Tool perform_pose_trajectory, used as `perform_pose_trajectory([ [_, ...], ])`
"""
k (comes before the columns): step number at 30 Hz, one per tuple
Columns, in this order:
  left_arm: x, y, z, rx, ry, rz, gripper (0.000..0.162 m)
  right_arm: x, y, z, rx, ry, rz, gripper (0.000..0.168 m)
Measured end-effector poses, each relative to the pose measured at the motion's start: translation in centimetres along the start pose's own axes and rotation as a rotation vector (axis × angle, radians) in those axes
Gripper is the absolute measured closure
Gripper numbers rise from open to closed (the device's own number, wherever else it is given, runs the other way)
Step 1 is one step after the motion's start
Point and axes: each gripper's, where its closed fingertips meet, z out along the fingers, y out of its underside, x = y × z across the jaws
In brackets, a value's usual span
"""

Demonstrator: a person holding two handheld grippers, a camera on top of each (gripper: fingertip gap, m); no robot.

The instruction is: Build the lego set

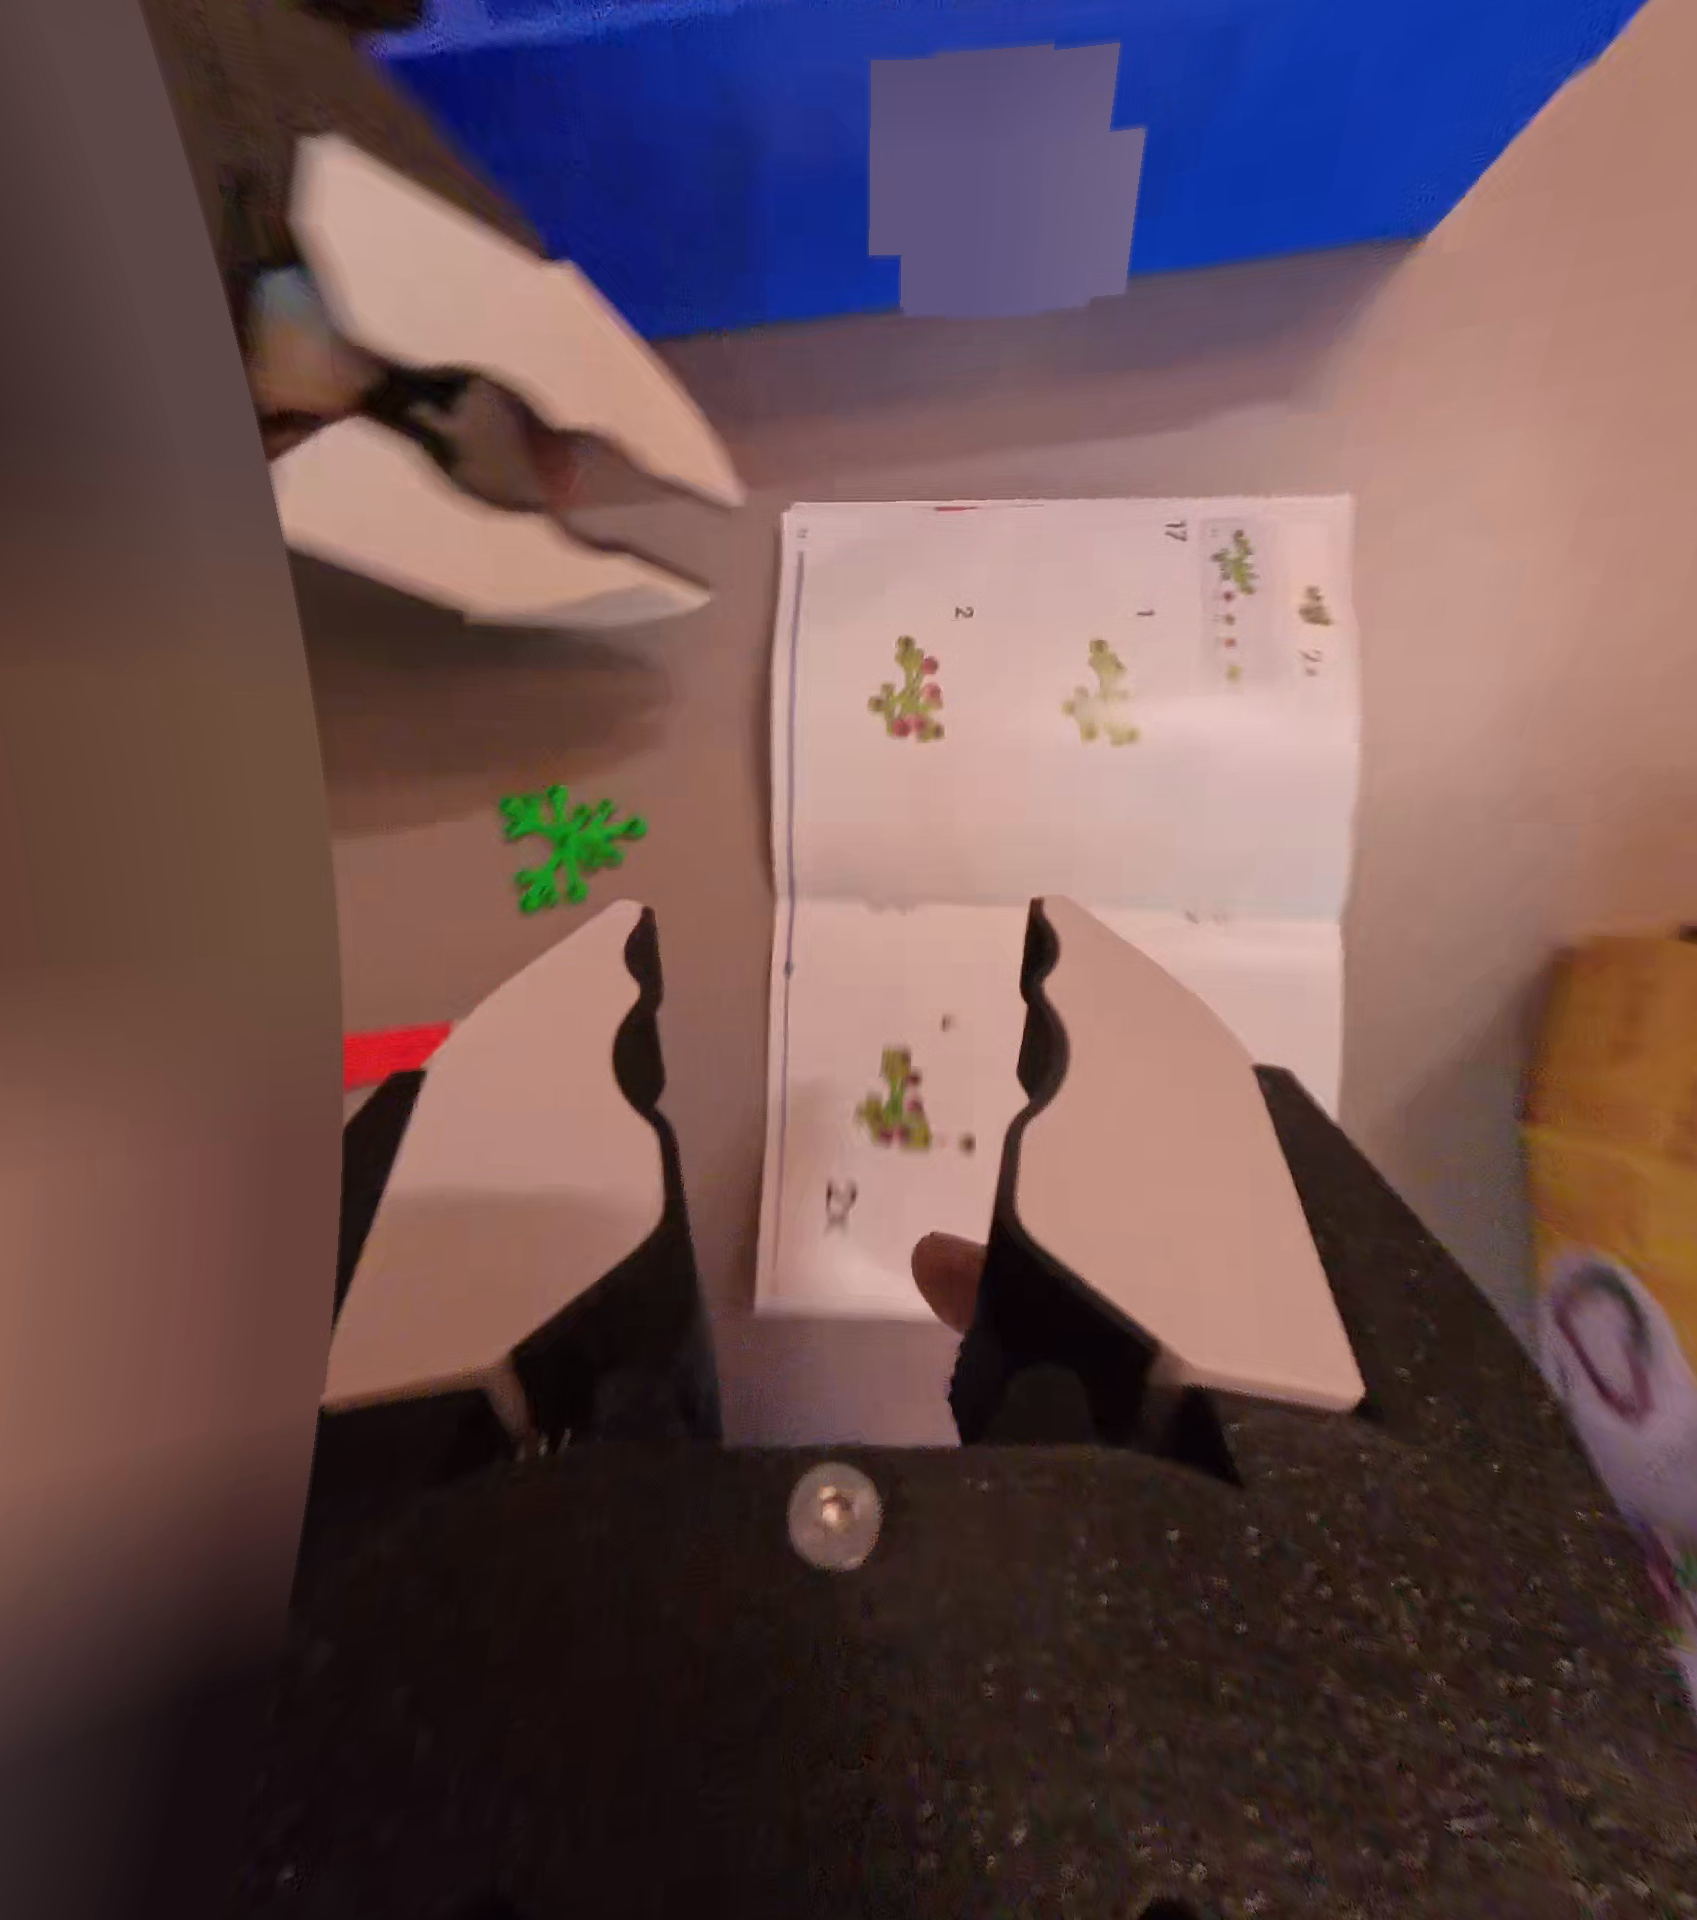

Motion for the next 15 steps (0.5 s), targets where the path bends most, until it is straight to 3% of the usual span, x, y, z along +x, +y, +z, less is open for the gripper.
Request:
perform_pose_trajectory([
  [3,1.3,0.6,-0.6,0.041,0.023,-0.003,0.145,4.2,-0.4,6.4,-0.155,0.021,0.102,0.105],
  [5,1.9,0.7,-1.1,0.091,0.046,-0.01,0.145,7.3,-0.6,9.3,-0.17,0.1,0.162,0.111],
  [7,2.3,0.5,-1.8,0.154,0.083,-0.046,0.145,8.1,-0.2,11.6,-0.193,0.103,0.204,0.106],
  [9,2.7,0.1,-2.7,0.228,0.132,-0.092,0.145,8.0,0.0,12.6,-0.207,0.133,0.111,0.107],
  [12,3.1,-0.4,-4.1,0.344,0.189,-0.148,0.145,6.0,-0.3,13.0,-0.147,0.062,-0.052,0.128],
  [15,3.3,-0.7,-5.3,0.435,0.204,-0.153,0.145,4.3,-0.4,13.2,-0.072,-0.005,-0.149,0.126],
])
